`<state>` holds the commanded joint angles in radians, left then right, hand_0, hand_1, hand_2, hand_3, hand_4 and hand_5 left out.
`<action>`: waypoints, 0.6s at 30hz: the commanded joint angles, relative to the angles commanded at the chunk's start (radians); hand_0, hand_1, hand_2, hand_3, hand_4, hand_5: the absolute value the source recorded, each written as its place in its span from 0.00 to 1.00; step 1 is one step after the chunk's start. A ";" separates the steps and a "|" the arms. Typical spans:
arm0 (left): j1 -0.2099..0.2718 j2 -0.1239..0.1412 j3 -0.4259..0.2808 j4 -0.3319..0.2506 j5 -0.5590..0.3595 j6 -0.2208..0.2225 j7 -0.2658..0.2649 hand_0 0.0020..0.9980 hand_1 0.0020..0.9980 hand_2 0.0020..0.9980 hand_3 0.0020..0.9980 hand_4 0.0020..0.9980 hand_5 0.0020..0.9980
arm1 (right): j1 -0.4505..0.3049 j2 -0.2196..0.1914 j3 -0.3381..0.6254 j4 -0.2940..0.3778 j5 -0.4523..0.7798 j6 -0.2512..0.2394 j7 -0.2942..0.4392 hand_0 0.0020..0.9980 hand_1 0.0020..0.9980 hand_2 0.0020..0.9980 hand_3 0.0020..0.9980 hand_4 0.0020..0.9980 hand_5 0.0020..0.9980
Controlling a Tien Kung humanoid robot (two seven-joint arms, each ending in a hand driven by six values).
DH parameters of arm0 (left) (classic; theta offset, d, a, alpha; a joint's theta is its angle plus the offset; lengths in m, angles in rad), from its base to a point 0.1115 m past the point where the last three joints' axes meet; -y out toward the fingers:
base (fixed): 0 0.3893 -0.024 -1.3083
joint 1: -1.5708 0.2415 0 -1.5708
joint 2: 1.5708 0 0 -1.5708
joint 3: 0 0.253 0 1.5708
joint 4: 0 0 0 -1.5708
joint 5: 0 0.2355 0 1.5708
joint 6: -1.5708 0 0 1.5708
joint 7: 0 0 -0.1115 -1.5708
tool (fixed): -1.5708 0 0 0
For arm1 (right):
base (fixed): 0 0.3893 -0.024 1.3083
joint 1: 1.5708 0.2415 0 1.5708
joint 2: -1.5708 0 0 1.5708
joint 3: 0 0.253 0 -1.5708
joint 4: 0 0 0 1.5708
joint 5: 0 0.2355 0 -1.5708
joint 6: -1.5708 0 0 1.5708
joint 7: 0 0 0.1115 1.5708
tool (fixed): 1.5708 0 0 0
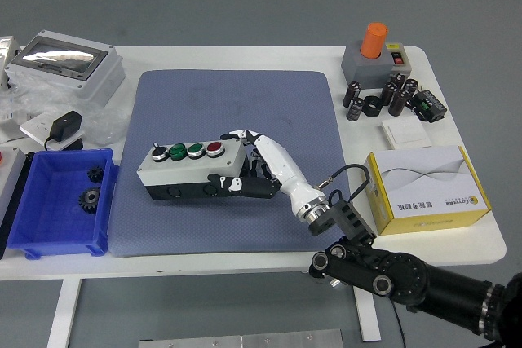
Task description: Pick up the button,place it on the desk,press the button,press the button
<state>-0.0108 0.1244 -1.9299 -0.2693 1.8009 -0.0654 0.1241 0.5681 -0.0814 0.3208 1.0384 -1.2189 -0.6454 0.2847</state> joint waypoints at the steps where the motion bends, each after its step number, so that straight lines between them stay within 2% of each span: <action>1: 0.000 0.000 0.000 0.000 -0.001 0.000 0.000 0.78 0.76 0.74 0.82 0.92 0.66 | 0.001 0.001 -0.001 -0.010 -0.010 0.000 -0.001 0.02 0.18 0.21 0.26 0.30 0.27; 7: 0.000 0.000 0.000 0.000 0.000 -0.002 -0.001 0.79 0.76 0.74 0.82 0.92 0.66 | 0.007 -0.001 -0.001 -0.031 -0.072 0.000 -0.019 0.03 0.18 0.21 0.27 0.30 0.27; 18: 0.000 0.000 -0.003 0.001 -0.002 -0.010 -0.008 0.79 0.76 0.74 0.82 0.93 0.66 | 0.008 -0.023 -0.012 -0.007 -0.098 0.000 -0.037 0.03 0.18 0.21 0.27 0.31 0.25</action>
<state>-0.0106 0.1246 -1.9331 -0.2679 1.7985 -0.0751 0.1162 0.5758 -0.1045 0.3087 1.0314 -1.3167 -0.6454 0.2481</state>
